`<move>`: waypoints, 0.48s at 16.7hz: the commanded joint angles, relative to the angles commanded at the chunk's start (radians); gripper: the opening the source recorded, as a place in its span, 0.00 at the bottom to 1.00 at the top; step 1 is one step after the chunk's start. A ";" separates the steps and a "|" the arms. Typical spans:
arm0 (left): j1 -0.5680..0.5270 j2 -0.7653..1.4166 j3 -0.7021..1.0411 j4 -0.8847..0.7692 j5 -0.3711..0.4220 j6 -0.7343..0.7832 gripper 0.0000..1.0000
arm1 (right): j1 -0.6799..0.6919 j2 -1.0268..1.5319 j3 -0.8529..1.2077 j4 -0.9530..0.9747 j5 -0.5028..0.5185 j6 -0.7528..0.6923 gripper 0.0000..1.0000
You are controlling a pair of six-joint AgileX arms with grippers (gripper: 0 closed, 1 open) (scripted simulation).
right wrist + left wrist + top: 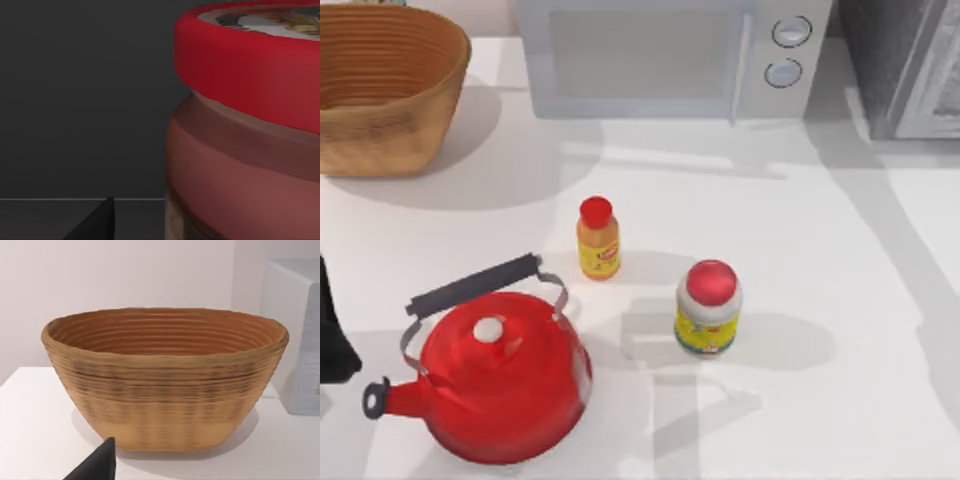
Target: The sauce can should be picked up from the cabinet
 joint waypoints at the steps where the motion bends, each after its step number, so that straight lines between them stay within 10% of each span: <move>1: 0.000 0.000 0.000 0.000 0.000 0.000 1.00 | 0.000 0.000 0.000 0.000 0.000 0.000 1.00; 8: 0.000 0.000 0.000 0.000 0.000 0.000 1.00 | 0.000 0.000 0.000 0.000 0.000 0.000 0.47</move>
